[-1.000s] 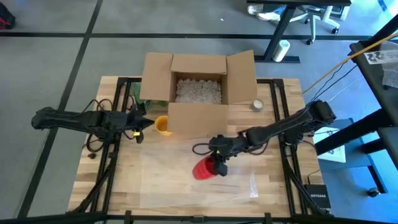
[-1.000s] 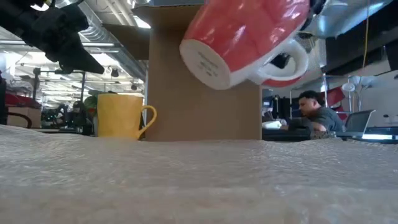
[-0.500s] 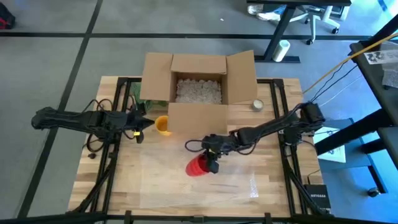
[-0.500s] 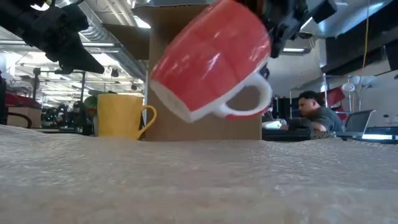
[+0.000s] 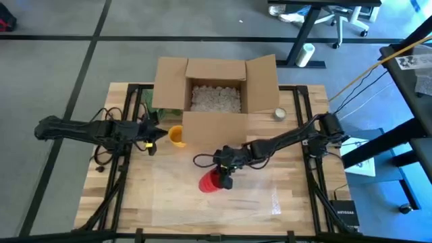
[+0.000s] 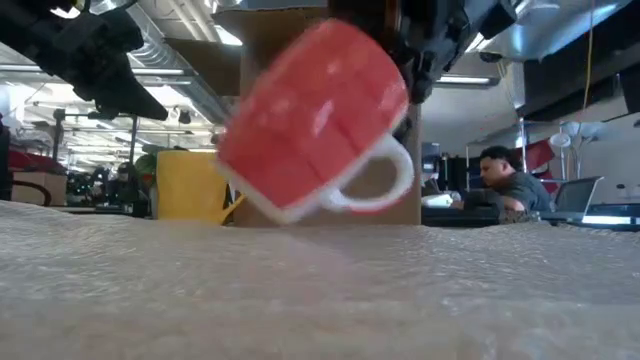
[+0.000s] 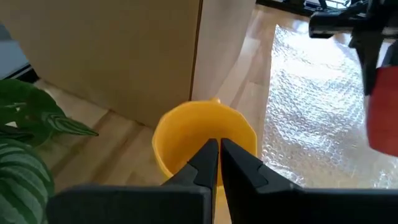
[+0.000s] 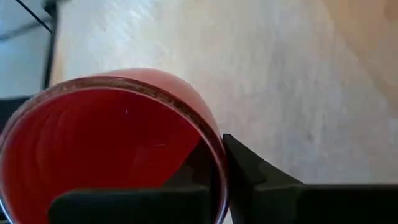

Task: Wrap mug
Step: Wrap the orange mug with the bubble wrap

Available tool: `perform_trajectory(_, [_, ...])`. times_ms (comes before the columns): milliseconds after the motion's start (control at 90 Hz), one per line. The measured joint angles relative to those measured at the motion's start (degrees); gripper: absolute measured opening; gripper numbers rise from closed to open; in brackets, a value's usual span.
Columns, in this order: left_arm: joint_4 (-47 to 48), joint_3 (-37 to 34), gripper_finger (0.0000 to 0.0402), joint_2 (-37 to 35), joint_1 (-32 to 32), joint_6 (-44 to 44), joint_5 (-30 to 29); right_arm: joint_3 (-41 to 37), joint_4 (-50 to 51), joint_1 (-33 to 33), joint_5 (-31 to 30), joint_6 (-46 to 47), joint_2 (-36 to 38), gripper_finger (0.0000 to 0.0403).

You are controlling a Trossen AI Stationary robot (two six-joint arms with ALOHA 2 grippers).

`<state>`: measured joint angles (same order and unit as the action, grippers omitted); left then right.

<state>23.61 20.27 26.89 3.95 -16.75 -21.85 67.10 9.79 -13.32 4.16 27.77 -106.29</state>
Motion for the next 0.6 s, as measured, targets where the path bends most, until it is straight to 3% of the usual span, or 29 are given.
perform_trajectory(600, [1.63,0.0,0.0,3.28,0.13,-1.1,0.31,2.25,11.02,-0.15,1.35,0.22,-1.89,0.0])
